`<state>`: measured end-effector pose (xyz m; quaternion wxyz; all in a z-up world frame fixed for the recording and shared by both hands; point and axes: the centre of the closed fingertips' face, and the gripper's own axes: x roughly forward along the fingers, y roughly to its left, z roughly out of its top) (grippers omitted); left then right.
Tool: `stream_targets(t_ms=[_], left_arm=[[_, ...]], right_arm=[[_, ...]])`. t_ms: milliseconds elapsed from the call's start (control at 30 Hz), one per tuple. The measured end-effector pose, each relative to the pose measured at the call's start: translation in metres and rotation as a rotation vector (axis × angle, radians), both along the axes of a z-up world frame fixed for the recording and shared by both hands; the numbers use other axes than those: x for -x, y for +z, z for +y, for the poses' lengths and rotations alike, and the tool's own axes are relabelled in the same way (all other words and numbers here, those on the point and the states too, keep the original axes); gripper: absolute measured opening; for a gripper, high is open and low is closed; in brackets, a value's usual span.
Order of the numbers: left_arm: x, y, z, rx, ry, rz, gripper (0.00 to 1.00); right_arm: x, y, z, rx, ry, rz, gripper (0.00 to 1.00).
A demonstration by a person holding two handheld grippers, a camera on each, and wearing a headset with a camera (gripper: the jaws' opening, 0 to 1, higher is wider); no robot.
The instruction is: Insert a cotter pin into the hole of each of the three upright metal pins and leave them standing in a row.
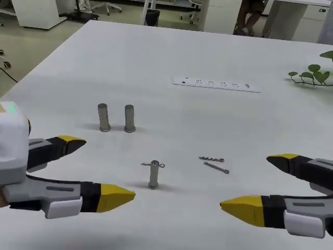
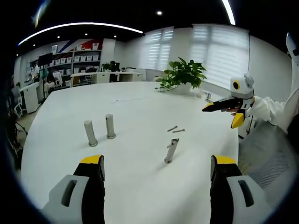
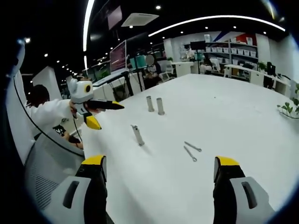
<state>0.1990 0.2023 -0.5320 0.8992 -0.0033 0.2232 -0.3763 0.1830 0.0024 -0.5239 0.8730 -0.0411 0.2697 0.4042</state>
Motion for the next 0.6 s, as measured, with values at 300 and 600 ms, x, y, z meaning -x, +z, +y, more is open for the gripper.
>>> stream_targets(t_ms=[300, 600], left_arm=[[-0.039, 0.014, 0.012, -0.015, 0.045, -0.049, 0.91], [-0.079, 0.017, 0.023, -0.015, 0.109, -0.09, 0.83]], right_arm=[[0.0, -0.009, 0.002, 0.017, 0.017, 0.021, 0.92], [0.0, -0.012, 0.0, 0.018, 0.006, 0.034, 0.9]])
